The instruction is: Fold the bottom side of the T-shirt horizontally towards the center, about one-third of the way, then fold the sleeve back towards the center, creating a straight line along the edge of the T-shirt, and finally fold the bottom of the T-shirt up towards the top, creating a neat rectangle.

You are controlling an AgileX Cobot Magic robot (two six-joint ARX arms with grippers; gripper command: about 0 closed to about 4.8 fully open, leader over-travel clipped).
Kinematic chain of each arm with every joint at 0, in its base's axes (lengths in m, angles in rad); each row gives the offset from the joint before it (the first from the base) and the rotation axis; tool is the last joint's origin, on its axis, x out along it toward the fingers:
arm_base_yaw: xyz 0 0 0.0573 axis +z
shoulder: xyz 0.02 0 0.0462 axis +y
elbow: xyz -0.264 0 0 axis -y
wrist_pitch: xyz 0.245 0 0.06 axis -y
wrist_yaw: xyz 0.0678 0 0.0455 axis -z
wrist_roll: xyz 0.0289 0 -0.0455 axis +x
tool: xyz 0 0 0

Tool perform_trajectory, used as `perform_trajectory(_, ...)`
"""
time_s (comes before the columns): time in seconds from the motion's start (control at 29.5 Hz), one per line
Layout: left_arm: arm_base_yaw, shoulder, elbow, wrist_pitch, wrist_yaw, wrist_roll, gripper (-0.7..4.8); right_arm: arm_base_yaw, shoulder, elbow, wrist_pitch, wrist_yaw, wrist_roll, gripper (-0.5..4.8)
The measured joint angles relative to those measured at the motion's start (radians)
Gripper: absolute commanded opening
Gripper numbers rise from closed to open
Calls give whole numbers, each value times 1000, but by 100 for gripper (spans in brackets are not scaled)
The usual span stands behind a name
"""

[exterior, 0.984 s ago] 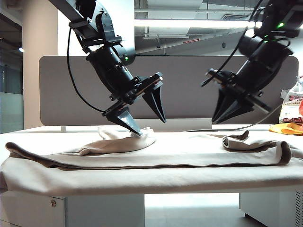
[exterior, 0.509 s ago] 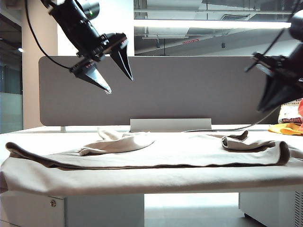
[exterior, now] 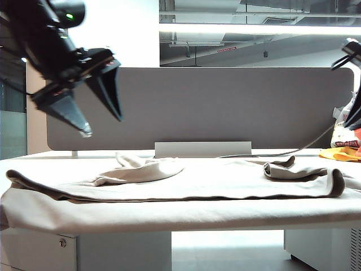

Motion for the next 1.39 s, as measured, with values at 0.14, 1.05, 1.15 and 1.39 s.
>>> perform_trajectory(0.14, 4, -136, -193, 114, -11, -41, 389, -13, -45, -22, -63, 25, -18, 155)
perform_trajectory(1.05, 4, -527, -728, 257, -65, -298, 479, -26, -152, -320, 16, 85, -14, 328)
perform_trajectory(1.15, 4, -527, -749, 255, -68, -318, 479, -27, -150, -320, 20, 103, -14, 328)
perform_trajectory(1.39, 4, -526, -826, 266, -84, -342, 479, -27, -150, -320, 61, 105, 15, 328)
